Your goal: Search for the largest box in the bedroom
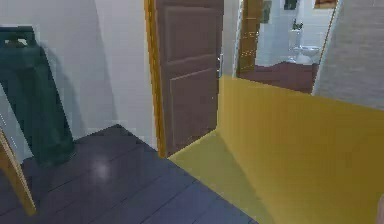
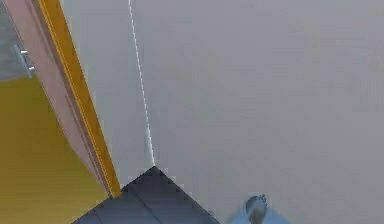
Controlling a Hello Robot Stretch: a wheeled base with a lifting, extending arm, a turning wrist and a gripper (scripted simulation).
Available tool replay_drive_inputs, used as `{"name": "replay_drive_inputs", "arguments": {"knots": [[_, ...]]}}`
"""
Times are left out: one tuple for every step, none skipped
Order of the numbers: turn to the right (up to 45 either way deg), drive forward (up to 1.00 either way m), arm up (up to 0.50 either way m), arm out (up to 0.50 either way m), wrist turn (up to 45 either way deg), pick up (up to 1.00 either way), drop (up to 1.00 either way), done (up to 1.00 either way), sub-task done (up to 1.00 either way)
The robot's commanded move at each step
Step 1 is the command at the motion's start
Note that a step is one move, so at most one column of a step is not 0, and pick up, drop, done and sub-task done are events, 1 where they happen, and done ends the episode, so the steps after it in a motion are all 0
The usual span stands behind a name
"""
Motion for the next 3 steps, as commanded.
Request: {"name": "replay_drive_inputs", "arguments": {"knots": [[-39.0,0.0,0.0,0.0,0.0,0.0,0.0,0.0,0.0],[0.0,0.15,0.0,0.0,0.0,0.0,0.0,0.0,0.0],[-33.0,0.0,0.0,0.0,0.0,0.0,0.0,0.0,0.0]]}}
